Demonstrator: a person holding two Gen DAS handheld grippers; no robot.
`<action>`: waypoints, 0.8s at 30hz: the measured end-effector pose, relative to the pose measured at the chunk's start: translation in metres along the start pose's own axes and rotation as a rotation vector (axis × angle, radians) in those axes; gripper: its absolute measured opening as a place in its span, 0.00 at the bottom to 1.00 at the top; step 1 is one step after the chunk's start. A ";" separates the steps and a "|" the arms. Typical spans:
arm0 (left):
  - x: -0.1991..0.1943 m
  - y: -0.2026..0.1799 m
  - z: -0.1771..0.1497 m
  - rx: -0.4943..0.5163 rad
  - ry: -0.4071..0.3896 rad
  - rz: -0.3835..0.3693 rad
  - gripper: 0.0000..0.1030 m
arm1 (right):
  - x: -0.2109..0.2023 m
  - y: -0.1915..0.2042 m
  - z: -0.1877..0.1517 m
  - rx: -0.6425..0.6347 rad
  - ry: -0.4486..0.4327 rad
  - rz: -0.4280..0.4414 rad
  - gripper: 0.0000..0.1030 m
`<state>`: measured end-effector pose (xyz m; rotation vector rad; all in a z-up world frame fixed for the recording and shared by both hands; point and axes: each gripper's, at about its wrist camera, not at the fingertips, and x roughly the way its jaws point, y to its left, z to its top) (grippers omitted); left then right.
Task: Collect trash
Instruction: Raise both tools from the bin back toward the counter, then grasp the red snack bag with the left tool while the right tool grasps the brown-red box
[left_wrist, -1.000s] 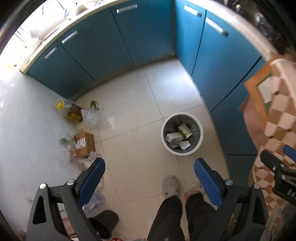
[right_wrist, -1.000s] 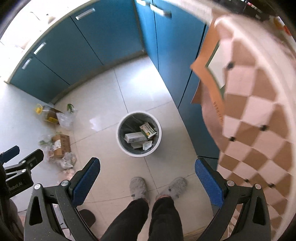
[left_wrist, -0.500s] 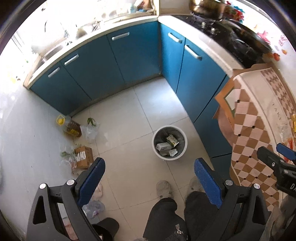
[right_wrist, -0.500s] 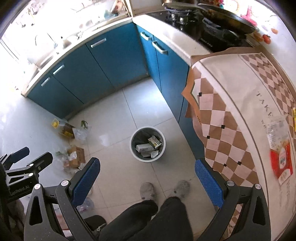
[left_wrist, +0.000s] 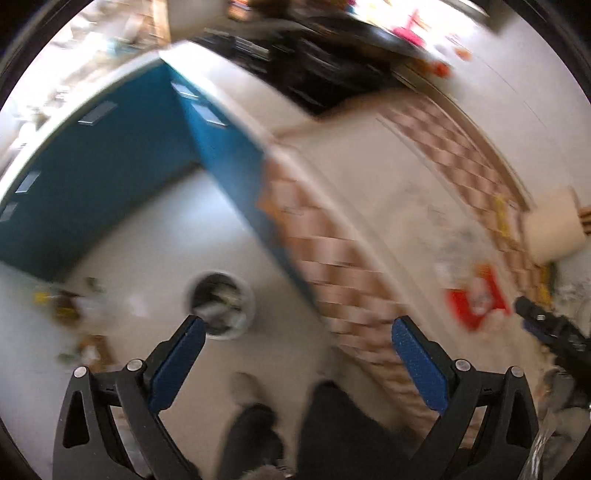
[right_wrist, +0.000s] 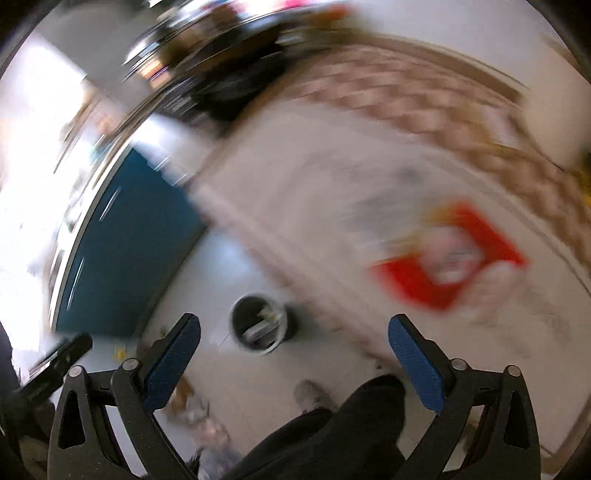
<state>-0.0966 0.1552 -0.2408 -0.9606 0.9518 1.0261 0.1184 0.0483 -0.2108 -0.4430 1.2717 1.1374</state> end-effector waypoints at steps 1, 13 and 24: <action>0.015 -0.021 0.006 0.006 0.027 -0.021 0.99 | -0.003 -0.039 0.010 0.057 -0.016 -0.018 0.84; 0.172 -0.180 0.046 0.073 0.234 -0.107 0.96 | 0.085 -0.227 0.065 0.193 0.160 -0.009 0.04; 0.164 -0.228 0.056 0.152 0.116 -0.070 0.14 | 0.099 -0.225 0.078 0.115 0.196 0.114 0.01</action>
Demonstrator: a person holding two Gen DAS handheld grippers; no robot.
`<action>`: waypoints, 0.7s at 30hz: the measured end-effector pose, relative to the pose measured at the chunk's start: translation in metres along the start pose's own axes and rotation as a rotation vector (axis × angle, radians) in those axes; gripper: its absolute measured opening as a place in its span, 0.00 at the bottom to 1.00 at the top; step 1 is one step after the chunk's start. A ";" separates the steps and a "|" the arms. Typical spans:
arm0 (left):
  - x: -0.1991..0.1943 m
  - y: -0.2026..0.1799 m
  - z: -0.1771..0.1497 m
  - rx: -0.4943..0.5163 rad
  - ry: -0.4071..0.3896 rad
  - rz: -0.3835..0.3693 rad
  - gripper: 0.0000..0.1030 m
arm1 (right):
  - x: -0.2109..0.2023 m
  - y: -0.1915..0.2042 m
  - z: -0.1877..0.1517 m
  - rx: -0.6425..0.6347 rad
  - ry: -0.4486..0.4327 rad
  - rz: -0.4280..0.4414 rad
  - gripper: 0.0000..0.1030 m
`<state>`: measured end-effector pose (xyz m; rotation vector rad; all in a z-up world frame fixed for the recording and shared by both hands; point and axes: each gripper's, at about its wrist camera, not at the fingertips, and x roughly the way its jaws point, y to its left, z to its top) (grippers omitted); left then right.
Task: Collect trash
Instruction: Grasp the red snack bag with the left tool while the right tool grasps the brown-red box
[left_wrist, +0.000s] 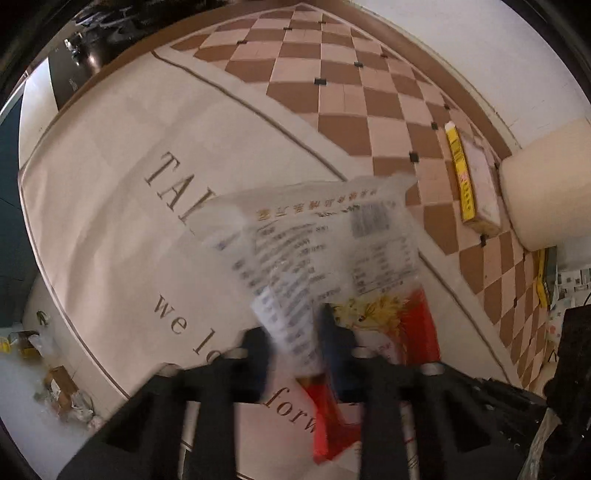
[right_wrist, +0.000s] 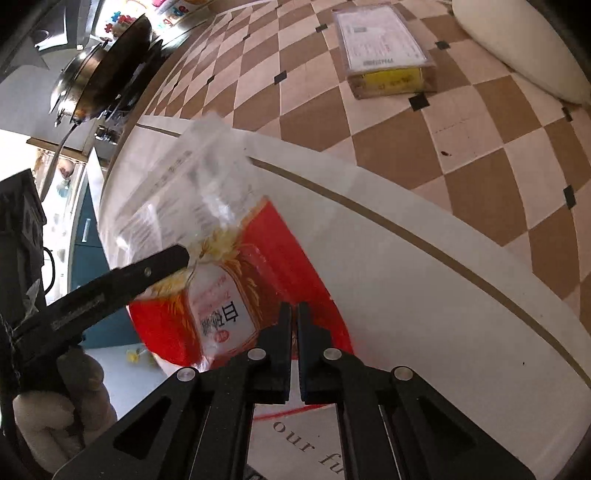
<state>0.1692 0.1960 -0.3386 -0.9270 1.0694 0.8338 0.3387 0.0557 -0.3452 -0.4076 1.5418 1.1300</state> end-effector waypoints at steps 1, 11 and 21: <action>-0.006 -0.001 0.004 0.009 -0.030 0.024 0.11 | 0.000 -0.002 0.000 0.009 0.008 0.009 0.01; -0.051 -0.006 0.049 0.151 -0.265 0.437 0.05 | -0.052 -0.006 0.065 -0.006 -0.194 -0.283 0.72; -0.051 0.000 0.072 0.142 -0.281 0.472 0.02 | -0.030 -0.002 0.152 -0.047 -0.248 -0.436 0.79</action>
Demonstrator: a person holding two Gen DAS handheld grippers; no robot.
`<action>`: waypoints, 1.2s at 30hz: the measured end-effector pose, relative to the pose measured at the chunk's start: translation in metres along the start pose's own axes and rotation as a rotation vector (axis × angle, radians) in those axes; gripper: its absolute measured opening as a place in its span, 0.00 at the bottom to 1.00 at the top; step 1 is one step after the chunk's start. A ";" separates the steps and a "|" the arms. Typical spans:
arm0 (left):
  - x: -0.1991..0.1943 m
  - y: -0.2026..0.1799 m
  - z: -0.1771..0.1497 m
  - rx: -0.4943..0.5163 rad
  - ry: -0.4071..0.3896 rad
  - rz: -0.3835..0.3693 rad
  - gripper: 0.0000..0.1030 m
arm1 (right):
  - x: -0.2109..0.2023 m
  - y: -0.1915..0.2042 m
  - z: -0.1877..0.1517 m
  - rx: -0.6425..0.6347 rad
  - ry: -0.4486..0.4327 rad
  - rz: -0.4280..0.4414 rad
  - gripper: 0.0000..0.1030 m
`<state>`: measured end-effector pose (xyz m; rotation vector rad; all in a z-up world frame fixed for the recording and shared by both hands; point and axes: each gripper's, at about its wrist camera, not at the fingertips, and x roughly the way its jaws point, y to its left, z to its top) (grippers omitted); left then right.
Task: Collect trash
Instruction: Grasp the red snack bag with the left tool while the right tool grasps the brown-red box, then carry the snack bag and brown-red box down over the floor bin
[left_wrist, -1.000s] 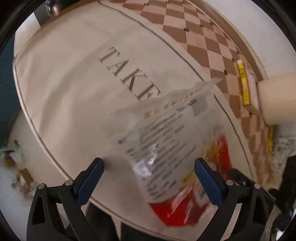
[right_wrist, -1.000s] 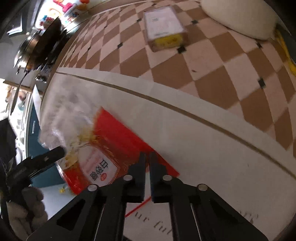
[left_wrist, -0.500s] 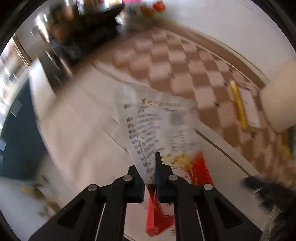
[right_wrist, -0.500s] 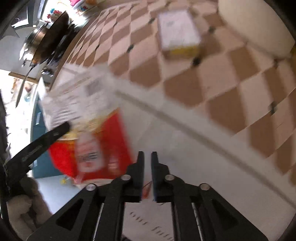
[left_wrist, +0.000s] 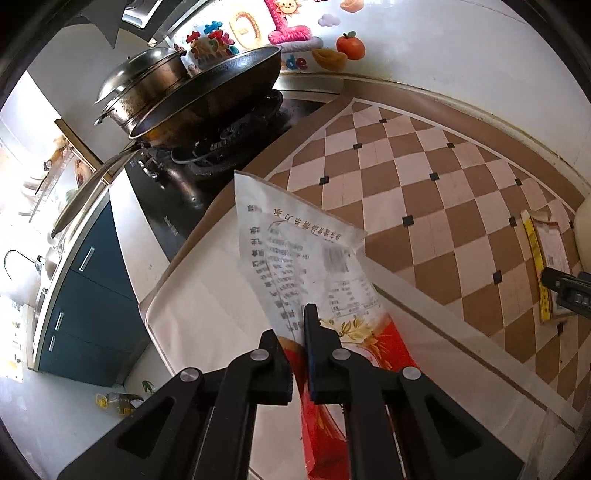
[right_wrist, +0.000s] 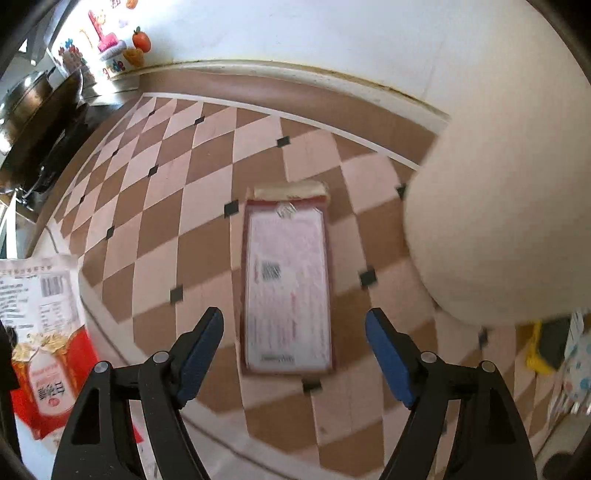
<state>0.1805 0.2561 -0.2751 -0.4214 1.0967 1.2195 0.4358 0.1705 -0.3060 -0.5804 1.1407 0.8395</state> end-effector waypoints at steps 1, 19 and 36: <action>0.000 0.000 0.001 0.003 -0.001 0.000 0.02 | 0.005 0.003 0.005 -0.001 0.003 -0.001 0.79; -0.044 0.051 0.006 -0.024 -0.080 -0.017 0.00 | 0.008 0.038 -0.004 -0.060 -0.070 -0.006 0.58; -0.127 0.228 -0.060 -0.217 -0.190 0.062 0.00 | -0.102 0.154 -0.087 -0.179 -0.113 0.324 0.58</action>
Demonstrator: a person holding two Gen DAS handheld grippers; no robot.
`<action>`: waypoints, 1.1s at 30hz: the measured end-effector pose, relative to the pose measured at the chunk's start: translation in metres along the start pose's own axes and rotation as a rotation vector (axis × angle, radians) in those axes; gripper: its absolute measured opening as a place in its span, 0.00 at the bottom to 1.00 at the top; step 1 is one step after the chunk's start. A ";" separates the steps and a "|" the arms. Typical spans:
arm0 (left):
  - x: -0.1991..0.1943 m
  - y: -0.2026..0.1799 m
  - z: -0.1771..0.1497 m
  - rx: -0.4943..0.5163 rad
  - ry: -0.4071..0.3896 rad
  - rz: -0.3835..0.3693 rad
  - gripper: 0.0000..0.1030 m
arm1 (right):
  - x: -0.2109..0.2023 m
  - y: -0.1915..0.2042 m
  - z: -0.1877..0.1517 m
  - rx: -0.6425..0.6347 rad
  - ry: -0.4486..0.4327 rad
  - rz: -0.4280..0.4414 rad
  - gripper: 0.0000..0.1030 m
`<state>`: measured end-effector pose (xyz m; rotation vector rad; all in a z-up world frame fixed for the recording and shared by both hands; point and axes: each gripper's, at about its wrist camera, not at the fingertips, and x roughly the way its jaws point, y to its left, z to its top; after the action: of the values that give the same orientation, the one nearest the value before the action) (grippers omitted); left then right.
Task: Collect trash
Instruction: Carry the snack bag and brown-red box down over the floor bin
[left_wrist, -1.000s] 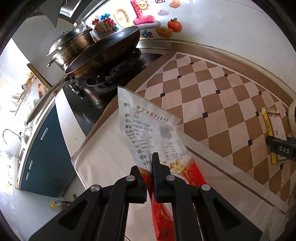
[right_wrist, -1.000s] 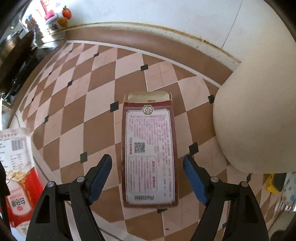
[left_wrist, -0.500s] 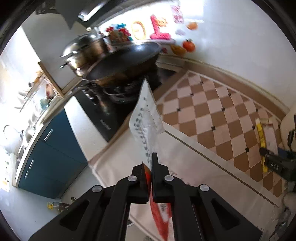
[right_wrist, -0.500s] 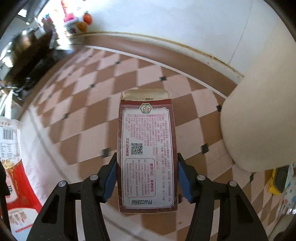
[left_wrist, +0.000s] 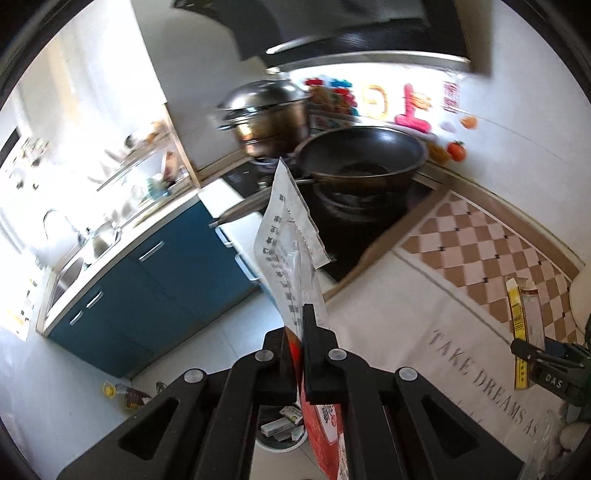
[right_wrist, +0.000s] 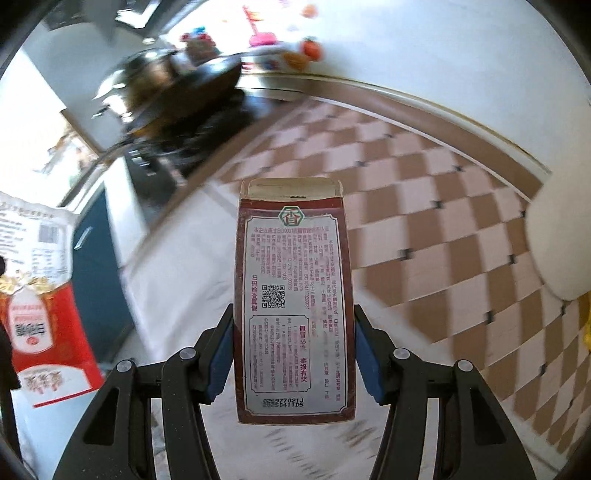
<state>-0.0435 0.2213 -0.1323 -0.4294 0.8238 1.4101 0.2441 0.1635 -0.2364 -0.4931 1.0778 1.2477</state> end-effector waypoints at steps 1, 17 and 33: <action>-0.001 0.016 -0.006 -0.010 0.004 0.003 0.00 | -0.004 0.013 -0.004 -0.012 -0.003 0.011 0.58; 0.105 0.211 -0.157 -0.190 0.299 -0.020 0.00 | 0.050 0.250 -0.147 -0.149 0.118 0.136 0.58; 0.454 0.199 -0.379 -0.512 0.746 -0.295 0.00 | 0.342 0.298 -0.277 -0.317 0.386 0.079 0.58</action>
<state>-0.3508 0.2964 -0.6702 -1.4707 0.9230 1.1656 -0.1551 0.2048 -0.5845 -0.9713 1.2333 1.4382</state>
